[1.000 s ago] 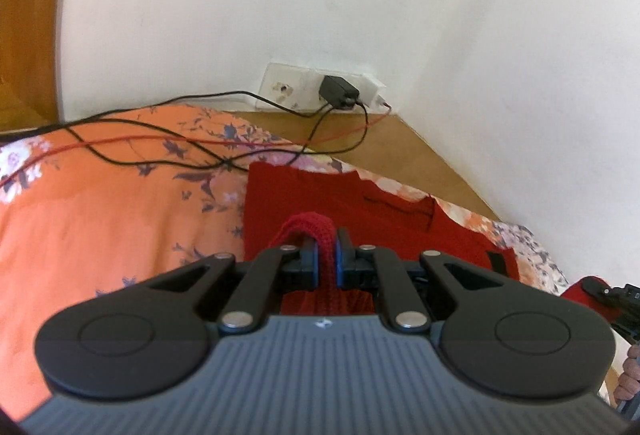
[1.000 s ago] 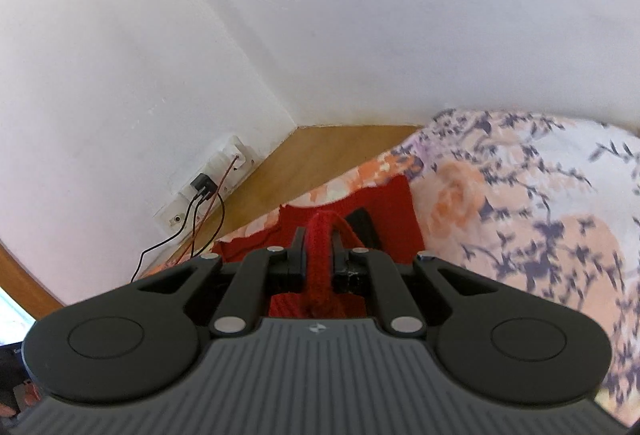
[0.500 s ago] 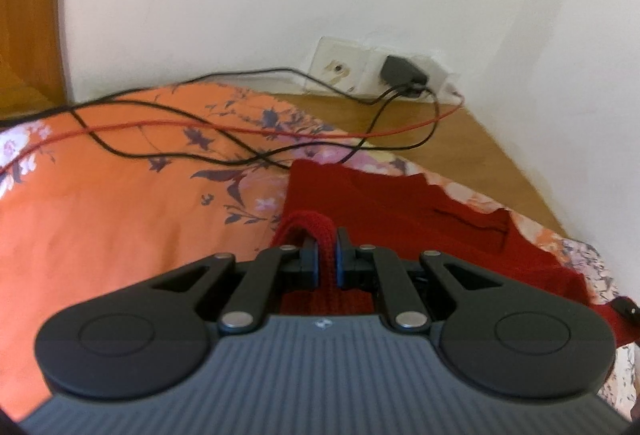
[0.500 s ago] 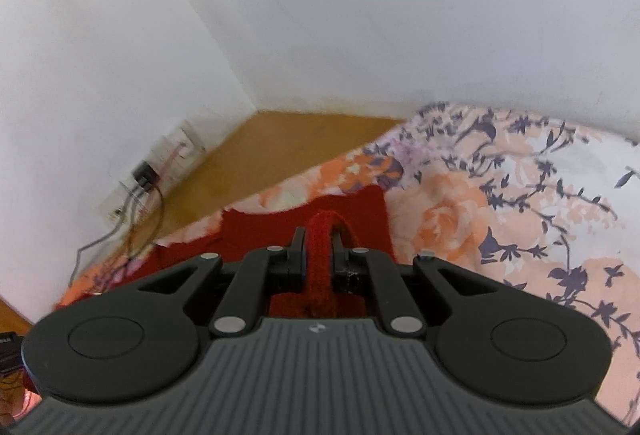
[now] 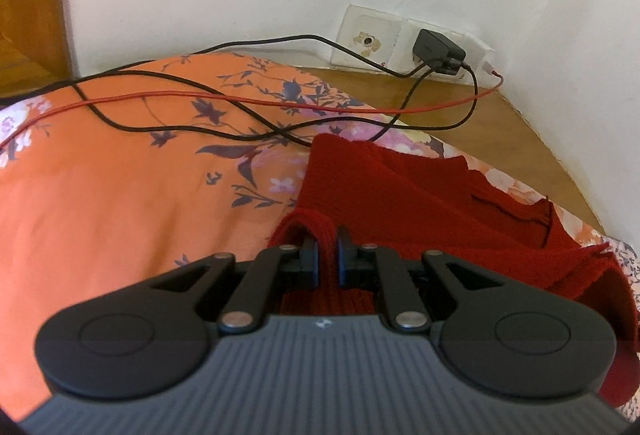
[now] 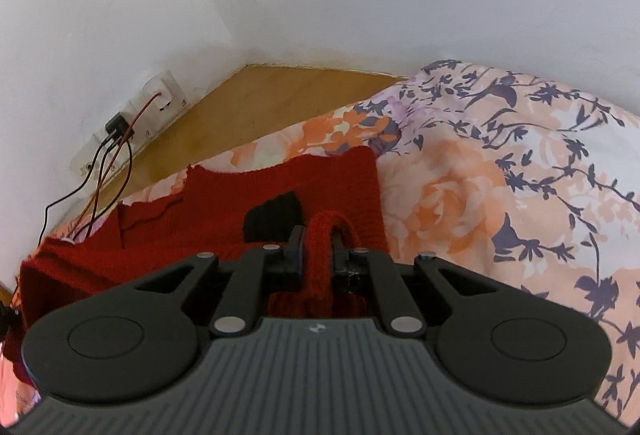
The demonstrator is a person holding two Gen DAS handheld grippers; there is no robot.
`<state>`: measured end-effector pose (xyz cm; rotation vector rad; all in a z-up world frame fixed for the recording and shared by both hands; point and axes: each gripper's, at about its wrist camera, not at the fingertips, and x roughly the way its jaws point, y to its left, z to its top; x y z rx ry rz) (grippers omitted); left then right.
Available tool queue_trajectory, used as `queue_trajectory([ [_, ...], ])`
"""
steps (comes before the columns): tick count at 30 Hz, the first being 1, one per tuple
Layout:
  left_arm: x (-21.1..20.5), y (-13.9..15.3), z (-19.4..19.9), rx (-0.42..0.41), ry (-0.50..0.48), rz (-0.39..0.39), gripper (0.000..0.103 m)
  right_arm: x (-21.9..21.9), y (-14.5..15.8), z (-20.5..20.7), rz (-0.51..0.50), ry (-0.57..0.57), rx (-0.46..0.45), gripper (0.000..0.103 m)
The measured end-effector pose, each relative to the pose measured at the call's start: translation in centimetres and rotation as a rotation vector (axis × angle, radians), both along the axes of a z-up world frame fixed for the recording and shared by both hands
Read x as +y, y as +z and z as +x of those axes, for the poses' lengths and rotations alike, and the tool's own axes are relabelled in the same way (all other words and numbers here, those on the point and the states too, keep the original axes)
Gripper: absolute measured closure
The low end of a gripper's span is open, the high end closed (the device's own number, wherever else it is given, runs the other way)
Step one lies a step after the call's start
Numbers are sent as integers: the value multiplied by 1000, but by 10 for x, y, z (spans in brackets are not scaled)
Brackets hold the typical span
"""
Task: Fold small clothes
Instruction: 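Lift the hem with both grippers and fold it toward the collar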
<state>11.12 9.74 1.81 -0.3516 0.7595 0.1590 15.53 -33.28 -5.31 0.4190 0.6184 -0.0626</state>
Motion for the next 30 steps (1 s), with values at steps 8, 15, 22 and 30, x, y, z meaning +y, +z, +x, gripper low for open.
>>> queue_trajectory([
  [8, 0, 17, -19, -33, 4, -103, 84, -8, 9, -5, 38, 62, 2, 78],
  [15, -12, 12, -23, 13, -100, -153, 83, -5, 15, -14, 94, 78, 11, 61],
  [22, -9, 2, -1, 41, -142, -177, 83, -2, 14, -13, 129, 35, 34, 66],
  [30, -1, 9, 8, -3, -161, -183, 93, -2, 18, -22, 197, -14, 2, 94],
])
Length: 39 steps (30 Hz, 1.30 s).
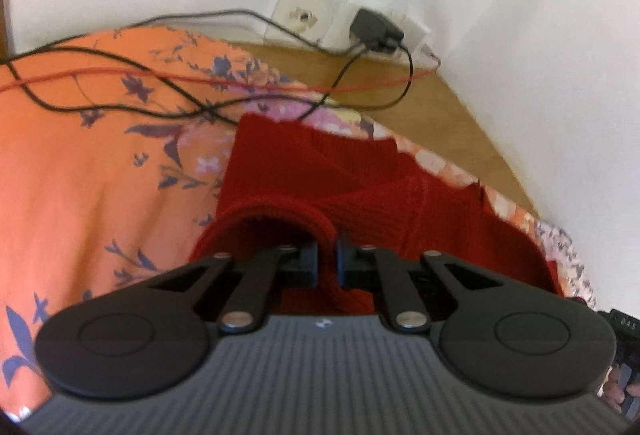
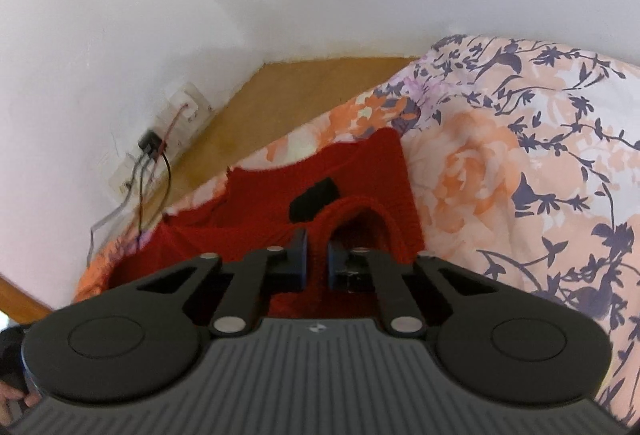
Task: Fold small clothes
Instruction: 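Lift the hem with both grippers and fold it toward the collar, then lower the hem onto the folded cardigan and open both grippers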
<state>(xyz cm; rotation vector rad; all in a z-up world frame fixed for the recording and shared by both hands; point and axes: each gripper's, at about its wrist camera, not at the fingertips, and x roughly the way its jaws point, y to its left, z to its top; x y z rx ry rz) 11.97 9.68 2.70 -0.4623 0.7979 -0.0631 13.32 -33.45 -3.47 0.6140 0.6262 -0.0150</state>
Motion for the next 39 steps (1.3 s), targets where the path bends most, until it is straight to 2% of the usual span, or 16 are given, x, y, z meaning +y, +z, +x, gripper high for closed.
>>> queue_trajectory([
  [3, 4, 17, 1, -63, 20, 17, 94, -6, 10, -5, 49, -38, -47, 95],
  [5, 5, 28, 6, -102, 28, 48, 94, -9, 20, -5, 44, -57, -73, 95],
  [11, 2, 39, 36, -137, 29, 76, 94, -13, 36, 16, 18, -91, -107, 95],
  [14, -1, 33, 54, -117, 25, 91, 94, -12, 33, 34, -3, -101, -95, 95],
  [20, -5, 5, 78, -43, 36, 135, 93, -11, 10, 69, -69, -114, 4, 94],
  [25, 0, -5, 82, -3, 44, 110, 90, -14, -8, 78, -57, -118, 59, 92],
  [30, -2, 6, 80, -7, 9, 98, 79, -13, -7, 79, -55, -100, 51, 78],
  [33, -6, 15, 76, -20, 0, 101, 71, -10, 0, 76, -57, -93, 29, 63],
  [35, -8, 21, 74, -31, -6, 100, 65, -7, 6, 74, -68, -93, 8, 45],
  [37, -9, 26, 71, -44, -1, 102, 59, -3, 13, 69, -105, -106, -22, 37],
  [39, -9, 31, 68, -57, 1, 103, 55, -1, 20, 66, -141, -103, -43, 35],
])
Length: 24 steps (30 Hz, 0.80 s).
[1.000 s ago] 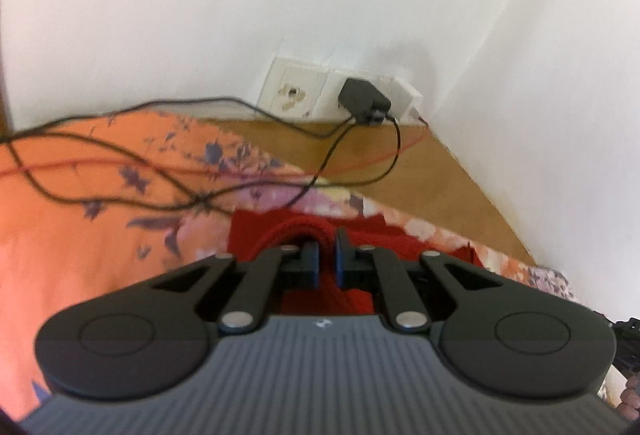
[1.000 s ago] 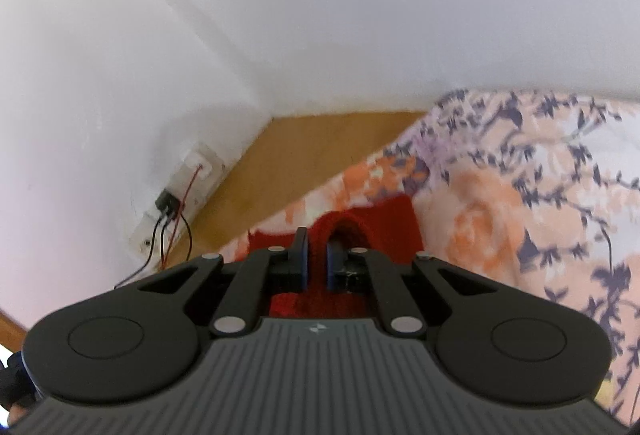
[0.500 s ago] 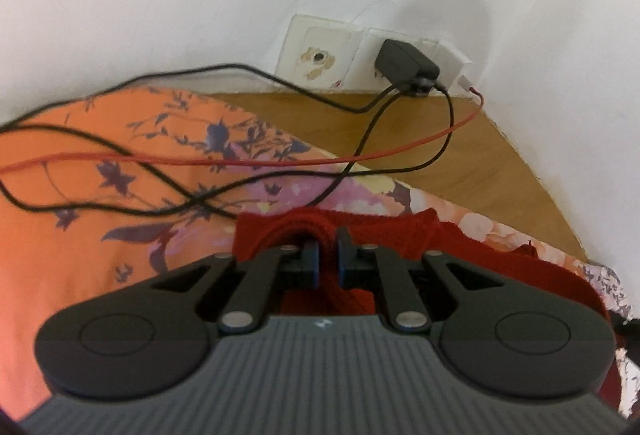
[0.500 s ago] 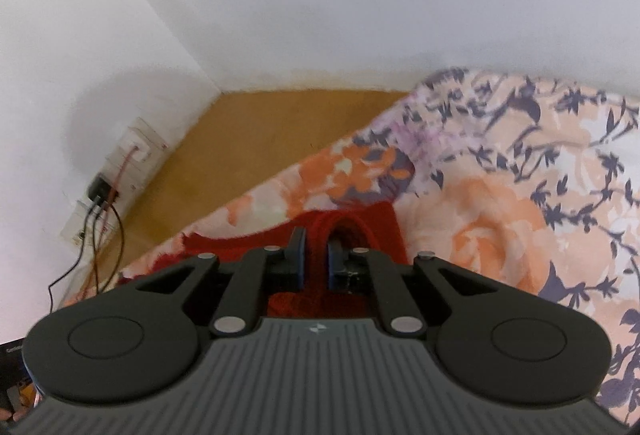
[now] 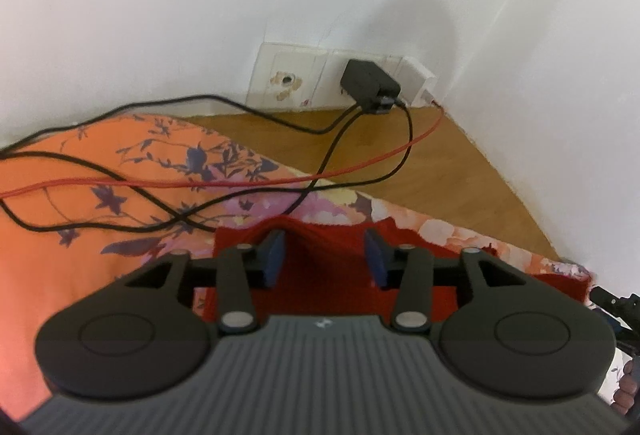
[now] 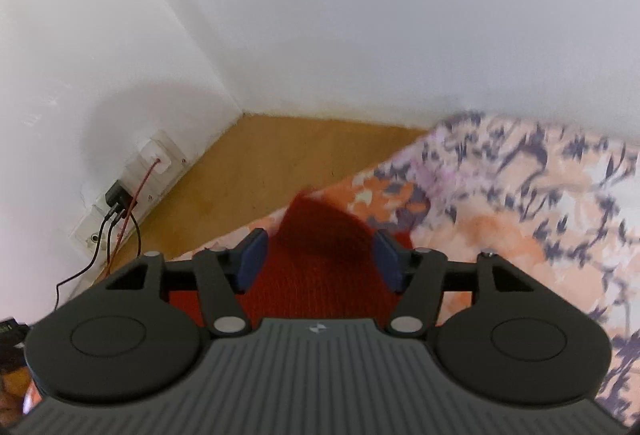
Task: Fold small clothes
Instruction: 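Lower the hem onto the folded cardigan and open both grippers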
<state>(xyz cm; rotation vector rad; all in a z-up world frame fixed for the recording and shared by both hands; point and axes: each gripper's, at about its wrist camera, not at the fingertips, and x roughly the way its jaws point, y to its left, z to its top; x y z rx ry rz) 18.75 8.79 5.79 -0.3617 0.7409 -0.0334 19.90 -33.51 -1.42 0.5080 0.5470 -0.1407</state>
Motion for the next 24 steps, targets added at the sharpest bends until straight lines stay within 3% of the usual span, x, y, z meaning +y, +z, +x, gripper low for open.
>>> queue_trajectory([
  [7, 1, 7, -9, -4, -5, 14, 55, 6, 10, -15, -24, 26, -12, 29],
  [24, -27, -6, -58, 114, -78, 150, 55, 3, -2, -67, -8, 45, 58, 12],
])
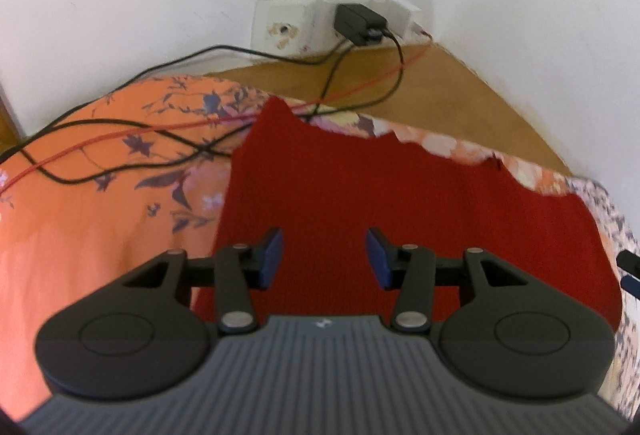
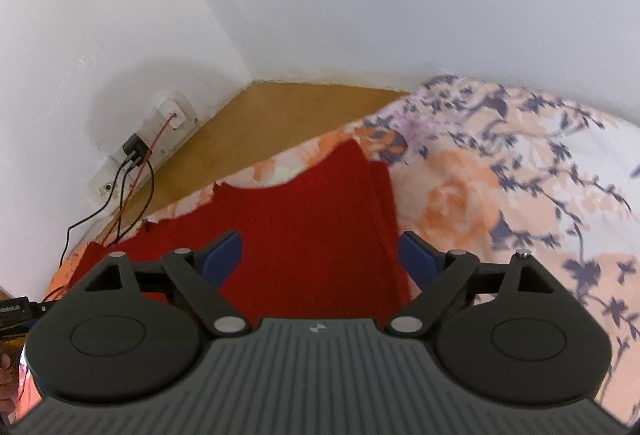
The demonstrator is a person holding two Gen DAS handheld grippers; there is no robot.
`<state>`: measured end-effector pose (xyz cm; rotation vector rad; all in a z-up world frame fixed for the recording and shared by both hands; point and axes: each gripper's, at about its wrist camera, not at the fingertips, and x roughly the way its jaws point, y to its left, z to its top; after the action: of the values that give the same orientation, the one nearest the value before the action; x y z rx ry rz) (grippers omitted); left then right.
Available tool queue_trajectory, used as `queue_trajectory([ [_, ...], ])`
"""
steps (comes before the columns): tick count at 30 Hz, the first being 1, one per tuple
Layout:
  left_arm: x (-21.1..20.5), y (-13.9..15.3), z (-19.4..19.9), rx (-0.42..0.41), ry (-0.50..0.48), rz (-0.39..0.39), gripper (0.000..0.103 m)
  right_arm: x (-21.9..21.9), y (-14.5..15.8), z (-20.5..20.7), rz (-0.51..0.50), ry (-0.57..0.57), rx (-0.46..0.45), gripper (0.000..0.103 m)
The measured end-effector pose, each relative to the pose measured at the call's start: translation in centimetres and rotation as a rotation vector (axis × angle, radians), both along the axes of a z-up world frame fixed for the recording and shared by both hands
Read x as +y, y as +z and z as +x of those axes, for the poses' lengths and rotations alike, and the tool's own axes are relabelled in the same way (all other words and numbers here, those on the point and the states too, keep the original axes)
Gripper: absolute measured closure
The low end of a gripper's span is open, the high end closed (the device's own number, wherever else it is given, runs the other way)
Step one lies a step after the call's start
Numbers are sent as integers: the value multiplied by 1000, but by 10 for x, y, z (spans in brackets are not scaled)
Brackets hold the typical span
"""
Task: Fold small clothes
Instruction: 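Lower the hem onto the folded cardigan and open both grippers, then move both grippers to the folded edge of the red cardigan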
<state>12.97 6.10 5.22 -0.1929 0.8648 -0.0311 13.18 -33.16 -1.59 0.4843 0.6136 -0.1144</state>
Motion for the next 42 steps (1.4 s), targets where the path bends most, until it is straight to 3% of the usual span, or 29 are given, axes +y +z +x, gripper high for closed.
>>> queue_trajectory([
  [15, -33, -15, -30, 52, -71, 20, 55, -21, -27, -29, 62, -38, 80, 5],
  [18, -42, -18, -34, 43, -97, 53, 37, -20, -34, -29, 72, -30, 97, 4],
  [19, -45, -18, -35, 37, -102, 63, 35, -19, -36, -27, 72, -30, 104, 4],
  [31, -64, -28, -42, 49, -153, 116, 35, -16, -50, -20, 108, 19, 101, 1],
  [36, -66, -32, -41, 57, -148, 131, 35, -19, -50, -11, 221, 106, 98, 1],
  [42, -67, -33, -39, 66, -136, 134, 35, -26, -55, 4, 275, 98, 86, 0],
])
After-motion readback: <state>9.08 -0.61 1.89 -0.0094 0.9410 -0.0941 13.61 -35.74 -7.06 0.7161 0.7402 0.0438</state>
